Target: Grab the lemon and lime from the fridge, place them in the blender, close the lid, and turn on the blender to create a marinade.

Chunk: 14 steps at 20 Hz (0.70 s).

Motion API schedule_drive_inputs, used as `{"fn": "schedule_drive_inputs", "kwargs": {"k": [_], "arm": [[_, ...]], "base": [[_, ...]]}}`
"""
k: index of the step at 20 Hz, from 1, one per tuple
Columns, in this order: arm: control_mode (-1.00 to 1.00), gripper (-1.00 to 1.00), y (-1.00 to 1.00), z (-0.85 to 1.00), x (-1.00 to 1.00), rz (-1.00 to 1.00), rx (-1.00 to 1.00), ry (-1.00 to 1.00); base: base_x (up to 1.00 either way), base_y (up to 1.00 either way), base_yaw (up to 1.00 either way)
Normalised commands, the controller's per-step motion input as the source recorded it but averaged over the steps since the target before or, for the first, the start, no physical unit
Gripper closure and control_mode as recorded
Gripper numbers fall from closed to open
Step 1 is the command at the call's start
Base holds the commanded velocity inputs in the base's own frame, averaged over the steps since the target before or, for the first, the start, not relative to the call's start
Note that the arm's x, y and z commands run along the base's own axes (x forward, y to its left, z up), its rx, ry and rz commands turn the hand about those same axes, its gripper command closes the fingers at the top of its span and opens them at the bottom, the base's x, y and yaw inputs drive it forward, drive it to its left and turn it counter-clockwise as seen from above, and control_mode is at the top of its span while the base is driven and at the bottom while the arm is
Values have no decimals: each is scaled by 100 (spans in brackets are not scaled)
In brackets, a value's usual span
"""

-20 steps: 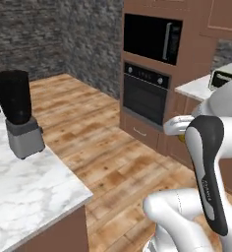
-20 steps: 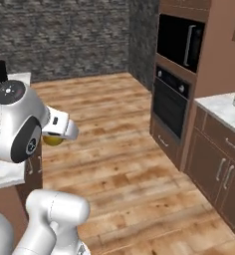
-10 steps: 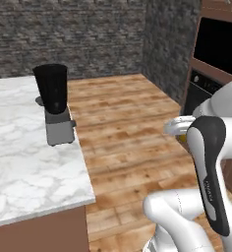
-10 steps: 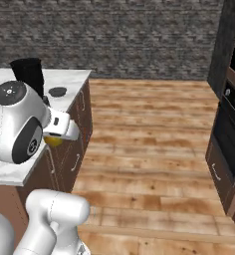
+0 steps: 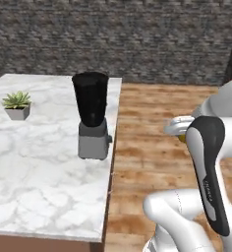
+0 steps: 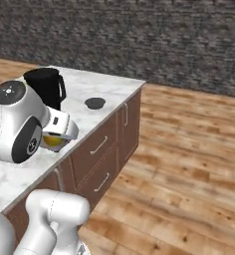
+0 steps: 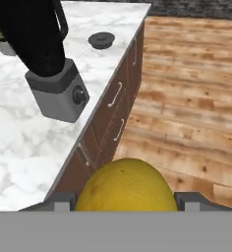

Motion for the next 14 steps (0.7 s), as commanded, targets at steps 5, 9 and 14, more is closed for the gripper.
{"fn": "schedule_drive_inputs", "kwargs": {"k": [5, 9, 14], "arm": [[100, 100, 0, 0, 0, 0, 0, 0], [100, 100, 0, 0, 0, 0, 0, 0], [100, 100, 0, 0, 0, 0, 0, 0]], "base": [[56, -86, 46], [42, -88, 45], [42, -49, 54]]}}
